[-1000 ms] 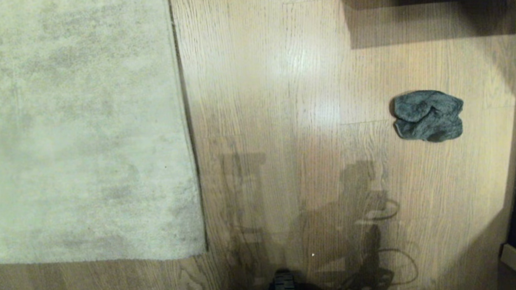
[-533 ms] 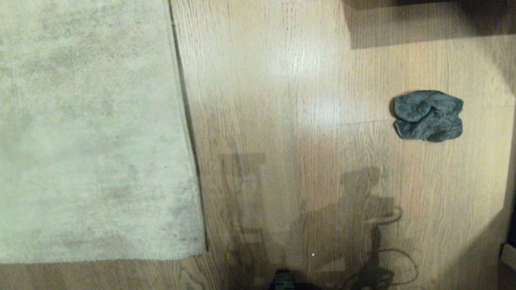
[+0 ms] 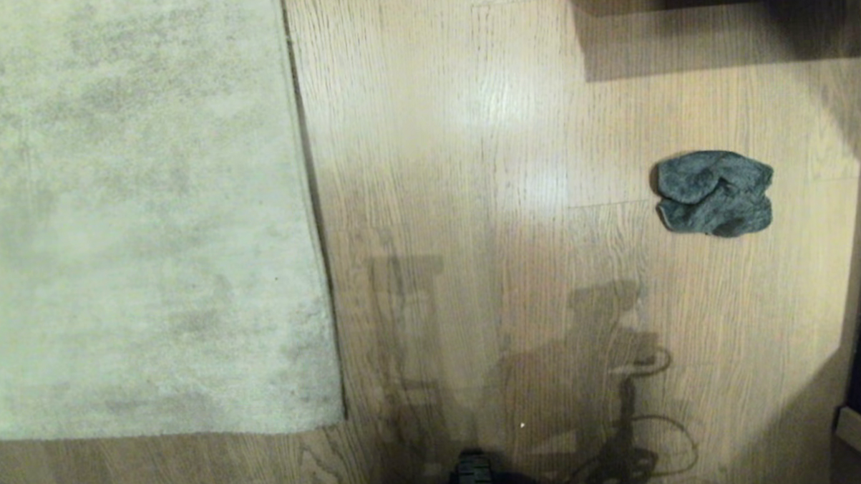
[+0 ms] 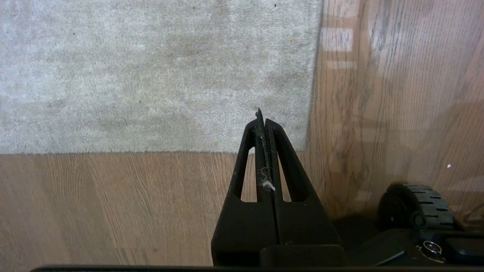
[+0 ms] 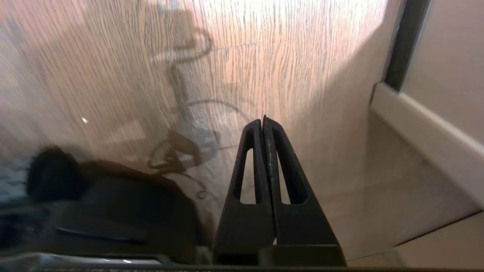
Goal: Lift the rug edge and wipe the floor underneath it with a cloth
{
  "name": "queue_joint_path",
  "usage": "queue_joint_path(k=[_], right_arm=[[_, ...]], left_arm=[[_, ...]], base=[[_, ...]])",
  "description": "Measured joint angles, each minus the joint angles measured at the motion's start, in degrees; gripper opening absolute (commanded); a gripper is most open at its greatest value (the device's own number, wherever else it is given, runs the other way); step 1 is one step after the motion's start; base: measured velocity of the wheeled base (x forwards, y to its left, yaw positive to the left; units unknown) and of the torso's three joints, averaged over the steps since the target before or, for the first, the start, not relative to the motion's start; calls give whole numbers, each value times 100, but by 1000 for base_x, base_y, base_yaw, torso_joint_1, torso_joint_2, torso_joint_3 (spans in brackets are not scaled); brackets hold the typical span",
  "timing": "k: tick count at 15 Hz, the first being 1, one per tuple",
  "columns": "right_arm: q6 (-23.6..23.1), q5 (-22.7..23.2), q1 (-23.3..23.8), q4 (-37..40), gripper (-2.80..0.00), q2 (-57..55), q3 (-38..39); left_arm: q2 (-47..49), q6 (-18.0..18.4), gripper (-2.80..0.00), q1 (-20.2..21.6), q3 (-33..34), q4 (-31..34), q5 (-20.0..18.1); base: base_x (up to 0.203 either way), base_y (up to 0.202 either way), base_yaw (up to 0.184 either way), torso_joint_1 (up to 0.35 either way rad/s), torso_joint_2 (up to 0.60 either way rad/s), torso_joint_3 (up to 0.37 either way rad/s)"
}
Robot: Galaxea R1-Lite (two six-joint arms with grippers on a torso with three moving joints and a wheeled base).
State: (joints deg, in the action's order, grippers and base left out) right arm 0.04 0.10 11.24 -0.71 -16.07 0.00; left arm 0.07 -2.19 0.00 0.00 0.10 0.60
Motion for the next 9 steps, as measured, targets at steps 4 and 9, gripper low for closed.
queue_joint_path(k=[4, 9], right_arm=[[58, -2, -2, -4, -280, 0, 0], [56, -2, -2, -4, -280, -1, 0]], left_arm=[[0, 0, -280, 0, 0, 0, 1], [0, -1, -280, 0, 0, 0, 0]], base=[[0, 0, 0, 0, 0, 0], [0, 0, 0, 0, 0, 0]])
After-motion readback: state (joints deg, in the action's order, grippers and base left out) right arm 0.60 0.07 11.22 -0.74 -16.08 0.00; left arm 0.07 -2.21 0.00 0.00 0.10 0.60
